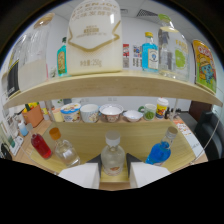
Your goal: Make me a cup of Mojito.
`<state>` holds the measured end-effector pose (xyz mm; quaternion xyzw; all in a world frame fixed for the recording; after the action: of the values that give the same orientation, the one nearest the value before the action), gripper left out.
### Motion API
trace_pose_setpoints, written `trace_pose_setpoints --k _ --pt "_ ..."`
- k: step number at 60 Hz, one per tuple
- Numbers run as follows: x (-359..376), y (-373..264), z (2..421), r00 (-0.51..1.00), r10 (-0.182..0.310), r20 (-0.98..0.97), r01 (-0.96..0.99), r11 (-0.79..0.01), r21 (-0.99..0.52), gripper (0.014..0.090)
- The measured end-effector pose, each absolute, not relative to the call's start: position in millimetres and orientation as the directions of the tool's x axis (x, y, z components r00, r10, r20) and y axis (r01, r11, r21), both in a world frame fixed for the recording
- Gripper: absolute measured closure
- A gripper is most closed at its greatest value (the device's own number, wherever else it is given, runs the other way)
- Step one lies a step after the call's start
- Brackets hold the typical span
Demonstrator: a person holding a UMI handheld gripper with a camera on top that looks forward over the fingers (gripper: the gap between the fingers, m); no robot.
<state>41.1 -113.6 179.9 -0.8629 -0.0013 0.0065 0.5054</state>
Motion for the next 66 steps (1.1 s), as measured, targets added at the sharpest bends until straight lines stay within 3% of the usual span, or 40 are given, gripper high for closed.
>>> trace_pose_setpoints --k 3,19,39,52,66 --pt "39.1 -114.1 176.4 1.0 0.021 -0.017 -0.004 -0.489 -0.872 0.0684" --pt "39.4 -116.8 180.9 0.999 0.032 -0.006 0.01 -0.493 -0.87 0.0701" --pt "69.5 -180.7 235.3 1.0 0.019 0.009 0.016 -0.408 -0.913 0.0708" --pt "119.3 -221.5 185.1 0.998 -0.061 0.028 -0.006 -0.489 -0.872 0.0709" --pt "128.5 -230.3 136.6 0.996 -0.048 0.075 0.038 -0.539 -0.841 0.0711"
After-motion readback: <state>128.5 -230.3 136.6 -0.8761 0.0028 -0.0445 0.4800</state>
